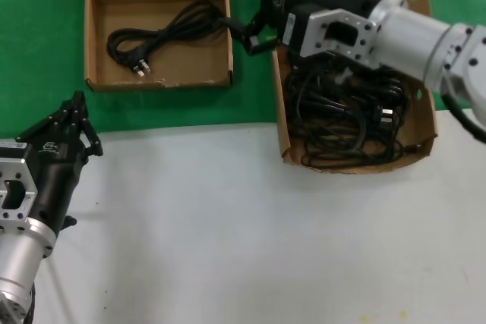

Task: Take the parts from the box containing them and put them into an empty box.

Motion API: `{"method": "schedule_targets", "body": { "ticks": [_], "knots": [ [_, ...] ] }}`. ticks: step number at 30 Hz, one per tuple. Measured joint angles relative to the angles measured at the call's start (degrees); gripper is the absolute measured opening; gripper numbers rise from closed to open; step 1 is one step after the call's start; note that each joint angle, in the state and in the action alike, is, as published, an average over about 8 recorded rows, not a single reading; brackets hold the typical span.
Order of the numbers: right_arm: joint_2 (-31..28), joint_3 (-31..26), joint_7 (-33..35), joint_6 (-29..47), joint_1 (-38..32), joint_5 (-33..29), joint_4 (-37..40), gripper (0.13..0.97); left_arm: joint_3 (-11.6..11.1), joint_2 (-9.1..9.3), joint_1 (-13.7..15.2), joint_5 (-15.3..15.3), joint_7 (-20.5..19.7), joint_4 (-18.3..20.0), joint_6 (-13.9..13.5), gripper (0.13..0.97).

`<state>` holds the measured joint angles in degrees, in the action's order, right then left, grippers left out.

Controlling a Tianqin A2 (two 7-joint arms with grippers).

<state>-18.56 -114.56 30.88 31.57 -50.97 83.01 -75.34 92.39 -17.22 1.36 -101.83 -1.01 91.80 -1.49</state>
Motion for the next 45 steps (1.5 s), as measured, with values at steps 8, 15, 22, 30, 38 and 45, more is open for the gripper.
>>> {"method": "schedule_targets", "body": {
  "ticks": [8,15,22,30,38,45],
  "knots": [
    [0.2,2.5,-3.4,-3.5,5.7,2.2,-1.8,0.955,-0.1,0.0,-0.2,-0.1,0.1,0.0,0.2,0.162],
    [0.3,4.8,-6.5,-6.7,10.8,4.3,-3.5,0.962,-0.2,0.01,-0.3,-0.3,0.2,0.0,0.3,0.204],
    [0.4,7.1,-9.6,-9.9,15.9,6.3,-5.1,0.966,-0.2,0.01,-0.4,-0.4,0.3,0.0,0.5,0.279],
    [0.6,9.8,-13.2,-13.5,21.8,8.6,-7.0,0.966,-0.3,0.01,-0.6,-0.6,0.4,-0.1,0.6,0.443],
    [0.7,12.4,-16.7,-17.1,27.7,10.9,-8.9,0.966,-0.4,0.02,-0.7,-0.7,0.5,-0.1,0.8,0.631],
    [0.9,14.7,-19.9,-20.3,32.8,13.0,-10.5,0.966,-0.5,0.02,-0.9,-0.8,0.7,-0.1,1.0,0.763]
  ]
}}
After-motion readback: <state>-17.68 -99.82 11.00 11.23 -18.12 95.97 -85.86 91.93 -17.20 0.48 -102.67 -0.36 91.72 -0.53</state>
